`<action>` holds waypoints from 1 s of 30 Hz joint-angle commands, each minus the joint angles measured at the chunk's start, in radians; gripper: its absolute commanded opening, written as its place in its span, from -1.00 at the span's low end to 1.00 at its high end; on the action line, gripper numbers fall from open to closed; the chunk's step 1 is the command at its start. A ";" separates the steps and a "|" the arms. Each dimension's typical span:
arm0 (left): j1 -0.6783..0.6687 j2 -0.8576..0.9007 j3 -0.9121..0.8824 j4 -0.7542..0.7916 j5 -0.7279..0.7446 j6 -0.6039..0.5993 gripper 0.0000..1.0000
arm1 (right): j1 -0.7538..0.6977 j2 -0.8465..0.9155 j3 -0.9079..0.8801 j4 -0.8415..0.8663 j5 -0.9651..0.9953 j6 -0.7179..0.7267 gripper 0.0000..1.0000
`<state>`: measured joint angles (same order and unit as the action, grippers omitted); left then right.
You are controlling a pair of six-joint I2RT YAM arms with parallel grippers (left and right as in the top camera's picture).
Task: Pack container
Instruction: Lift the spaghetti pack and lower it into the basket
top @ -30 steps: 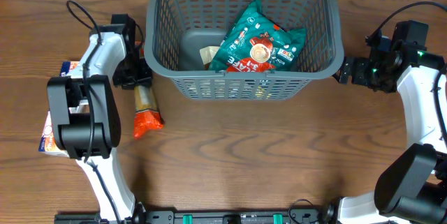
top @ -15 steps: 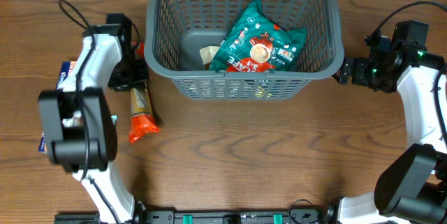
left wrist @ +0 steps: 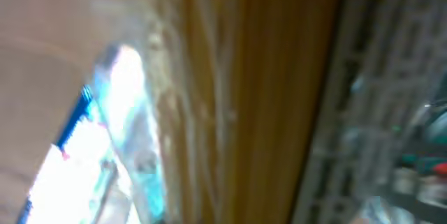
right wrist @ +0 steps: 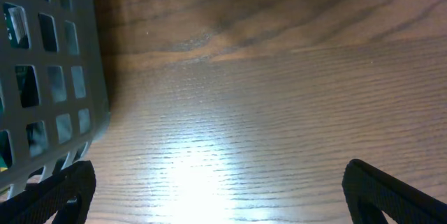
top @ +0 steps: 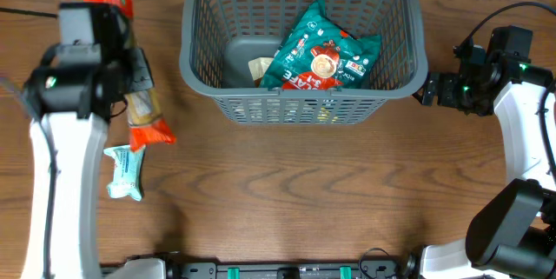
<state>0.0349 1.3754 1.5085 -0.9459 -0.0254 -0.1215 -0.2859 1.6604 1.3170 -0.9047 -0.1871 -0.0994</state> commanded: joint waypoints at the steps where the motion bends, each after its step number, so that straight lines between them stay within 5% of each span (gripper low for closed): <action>1: -0.009 -0.127 0.029 0.095 0.072 0.129 -0.89 | -0.007 -0.003 0.001 -0.005 -0.012 -0.022 0.99; 14: -0.210 -0.167 0.092 0.469 0.344 0.687 -0.89 | -0.007 -0.003 0.001 -0.004 -0.012 -0.022 0.98; 21: -0.336 -0.048 0.092 0.680 0.356 0.822 -0.88 | -0.007 -0.003 0.001 -0.006 -0.013 -0.022 0.98; 30: -0.453 0.172 0.092 0.626 0.356 0.897 -0.89 | -0.007 -0.003 0.001 -0.008 -0.013 -0.022 0.99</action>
<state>-0.3954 1.5169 1.5509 -0.3225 0.3122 0.7303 -0.2859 1.6604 1.3174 -0.9119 -0.1871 -0.1131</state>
